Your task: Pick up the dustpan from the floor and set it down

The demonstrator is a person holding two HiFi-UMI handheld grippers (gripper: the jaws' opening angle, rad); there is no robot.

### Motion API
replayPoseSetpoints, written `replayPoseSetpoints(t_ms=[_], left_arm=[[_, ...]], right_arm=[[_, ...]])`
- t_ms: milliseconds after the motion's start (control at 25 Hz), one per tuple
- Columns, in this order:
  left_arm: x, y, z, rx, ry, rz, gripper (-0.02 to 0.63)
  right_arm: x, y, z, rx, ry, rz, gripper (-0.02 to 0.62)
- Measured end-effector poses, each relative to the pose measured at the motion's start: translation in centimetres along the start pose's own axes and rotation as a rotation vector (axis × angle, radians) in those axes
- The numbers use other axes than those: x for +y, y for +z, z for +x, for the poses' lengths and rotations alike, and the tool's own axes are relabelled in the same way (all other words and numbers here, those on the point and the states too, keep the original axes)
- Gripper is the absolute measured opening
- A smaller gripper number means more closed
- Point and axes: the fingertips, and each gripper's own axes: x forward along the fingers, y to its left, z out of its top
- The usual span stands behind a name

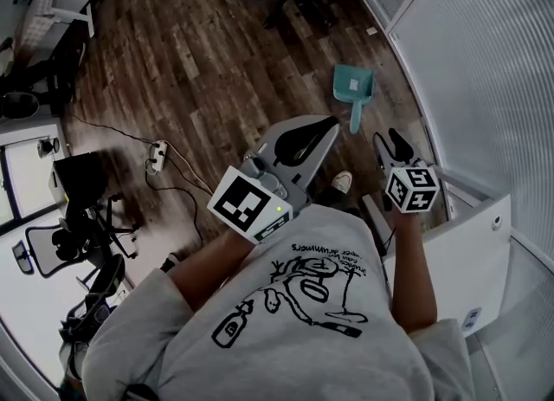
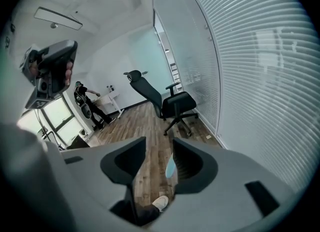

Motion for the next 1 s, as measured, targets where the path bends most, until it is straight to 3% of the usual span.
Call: replayPoseSetpoints(t_ms=[1000], left_arm=[[2.9,-2.9,-1.1,0.057,0.047,-0.046,0.002]], right_arm=[[-4.9,-7.6,11.1,0.207,0.043,0.127,0.186]])
